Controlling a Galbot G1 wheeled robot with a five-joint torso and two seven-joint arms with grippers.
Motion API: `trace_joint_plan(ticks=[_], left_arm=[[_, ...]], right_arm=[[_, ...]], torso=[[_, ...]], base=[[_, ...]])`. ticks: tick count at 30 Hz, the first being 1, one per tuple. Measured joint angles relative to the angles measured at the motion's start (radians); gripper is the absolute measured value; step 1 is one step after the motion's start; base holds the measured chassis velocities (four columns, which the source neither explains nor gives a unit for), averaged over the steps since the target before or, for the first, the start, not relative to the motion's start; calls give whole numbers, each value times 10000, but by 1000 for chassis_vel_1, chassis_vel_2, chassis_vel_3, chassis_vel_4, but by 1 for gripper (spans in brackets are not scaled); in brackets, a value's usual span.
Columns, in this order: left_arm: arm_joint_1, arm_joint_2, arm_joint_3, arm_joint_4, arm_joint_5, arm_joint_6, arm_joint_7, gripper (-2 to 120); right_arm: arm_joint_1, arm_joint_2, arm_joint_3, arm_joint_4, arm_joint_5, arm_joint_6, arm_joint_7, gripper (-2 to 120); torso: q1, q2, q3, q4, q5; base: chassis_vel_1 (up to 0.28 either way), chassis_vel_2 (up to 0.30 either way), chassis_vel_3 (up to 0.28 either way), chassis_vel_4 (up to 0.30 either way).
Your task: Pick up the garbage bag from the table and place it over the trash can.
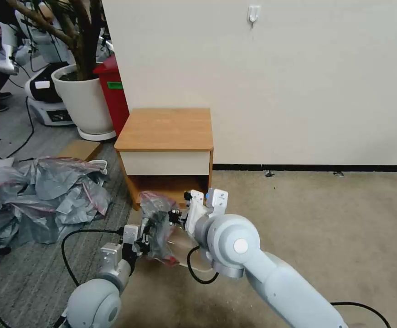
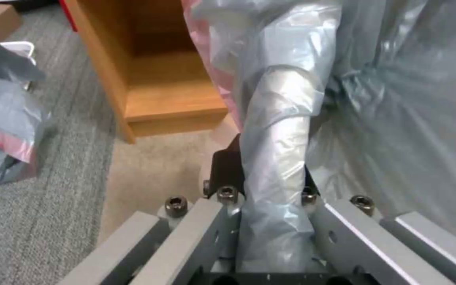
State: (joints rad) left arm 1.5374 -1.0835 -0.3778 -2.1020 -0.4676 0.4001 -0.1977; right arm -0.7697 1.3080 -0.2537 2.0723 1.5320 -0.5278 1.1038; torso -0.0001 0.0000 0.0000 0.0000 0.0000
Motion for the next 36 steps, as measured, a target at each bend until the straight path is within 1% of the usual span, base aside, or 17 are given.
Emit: trace_joint_plan(ticks=[2,4,6,10,13,14,19,23,24,27,36], left_arm=[[103,6,-104,0,-6,-134,257,4],[116,7,-119,0,-6,-155,299,4],[213,16,-246,0,-19,-297,568,4],[263,17,-345,1,-46,-379,735,4],[341,25,-529,14,-289,-513,993,4],[376,4,-696,14,-508,-606,1192,4],[380,-40,-877,13,-794,-656,1263,4],[346,-177,-1139,-37,-1343,-662,1223,4],[346,-177,-1139,-37,-1343,-662,1223,4],[239,-311,-1288,-61,-1834,-655,1011,4],[-14,-399,-1535,-63,-2538,-642,816,4]], right_arm=[[118,-129,110,-180,30,-5,-99,0],[135,-153,131,-215,36,-8,-110,0],[206,-344,294,-481,52,-38,-231,0],[209,-473,392,-586,55,-64,-305,0],[201,-704,575,-714,55,-95,-424,0],[156,-937,708,-766,54,-127,-515,0],[39,-1161,883,-751,54,-188,-603,0],[-290,-1424,1185,-545,47,-294,-719,0],[-290,-1424,1185,-545,47,-294,-719,0],[-591,-1607,1467,-393,12,-346,-827,0],[-1182,-2146,2029,-76,-21,-451,-1160,0]], torso=[[1,0,0,0,0],[0,0,0,0,0],[0,0,0,0,1],[0,0,0,1,0],[0,0,0,0,1],[0,0,0,0,0],[0,0,0,0,1],[0,0,0,-1,1],[0,0,0,-1,1],[0,0,-1,0,2],[0,1,-1,-1,0]], base=[[0,0,0,0],[0,0,0,0],[0,0,0,0],[0,0,0,0],[0,0,0,0],[0,0,0,0],[0,0,0,0],[0,0,0,0],[0,0,0,0],[0,0,0,0],[0,0,0,0]])
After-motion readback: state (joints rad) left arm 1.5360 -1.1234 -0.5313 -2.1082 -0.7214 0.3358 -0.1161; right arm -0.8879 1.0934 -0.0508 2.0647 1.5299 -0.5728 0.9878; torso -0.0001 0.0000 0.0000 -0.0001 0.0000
